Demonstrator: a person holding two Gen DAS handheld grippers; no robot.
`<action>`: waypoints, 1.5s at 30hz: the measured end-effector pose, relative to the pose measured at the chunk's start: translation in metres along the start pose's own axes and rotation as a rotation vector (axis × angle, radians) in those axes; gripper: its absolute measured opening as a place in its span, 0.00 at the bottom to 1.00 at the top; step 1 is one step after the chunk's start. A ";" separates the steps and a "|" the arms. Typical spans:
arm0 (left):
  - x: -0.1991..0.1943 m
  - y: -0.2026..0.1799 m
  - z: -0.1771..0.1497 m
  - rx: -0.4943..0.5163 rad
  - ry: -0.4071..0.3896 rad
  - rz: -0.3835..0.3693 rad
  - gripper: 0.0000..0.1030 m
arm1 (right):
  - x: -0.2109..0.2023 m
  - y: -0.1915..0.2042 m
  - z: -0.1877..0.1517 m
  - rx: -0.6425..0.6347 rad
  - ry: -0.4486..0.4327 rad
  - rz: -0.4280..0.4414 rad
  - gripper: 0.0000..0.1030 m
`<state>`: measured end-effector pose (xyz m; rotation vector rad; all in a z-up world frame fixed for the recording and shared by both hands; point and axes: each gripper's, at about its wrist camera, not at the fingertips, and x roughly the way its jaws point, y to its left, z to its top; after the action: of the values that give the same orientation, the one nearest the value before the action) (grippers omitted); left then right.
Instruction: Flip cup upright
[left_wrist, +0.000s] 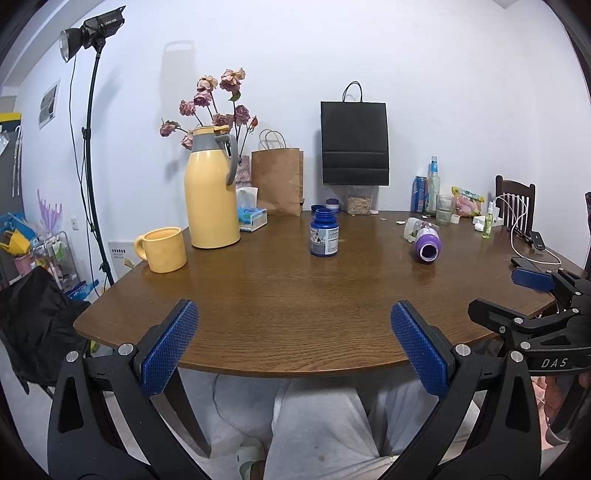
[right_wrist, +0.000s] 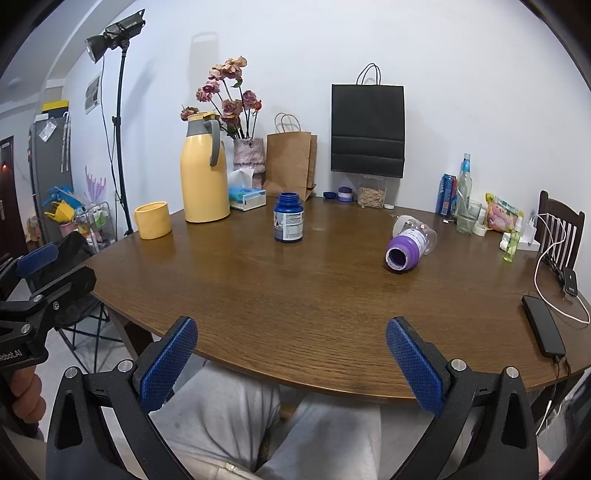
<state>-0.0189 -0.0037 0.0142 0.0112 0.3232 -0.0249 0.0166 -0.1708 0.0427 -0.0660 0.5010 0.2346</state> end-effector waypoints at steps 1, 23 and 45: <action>0.000 0.000 0.000 -0.002 0.001 0.000 1.00 | 0.000 0.000 0.000 0.002 0.001 -0.002 1.00; 0.003 0.004 0.001 -0.013 0.008 0.002 1.00 | 0.003 0.000 -0.001 -0.001 0.010 -0.001 1.00; 0.001 0.000 0.000 0.003 0.002 0.009 1.00 | 0.004 -0.002 -0.001 0.016 0.023 -0.003 1.00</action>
<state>-0.0181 -0.0033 0.0136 0.0152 0.3254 -0.0165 0.0201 -0.1724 0.0400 -0.0539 0.5258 0.2270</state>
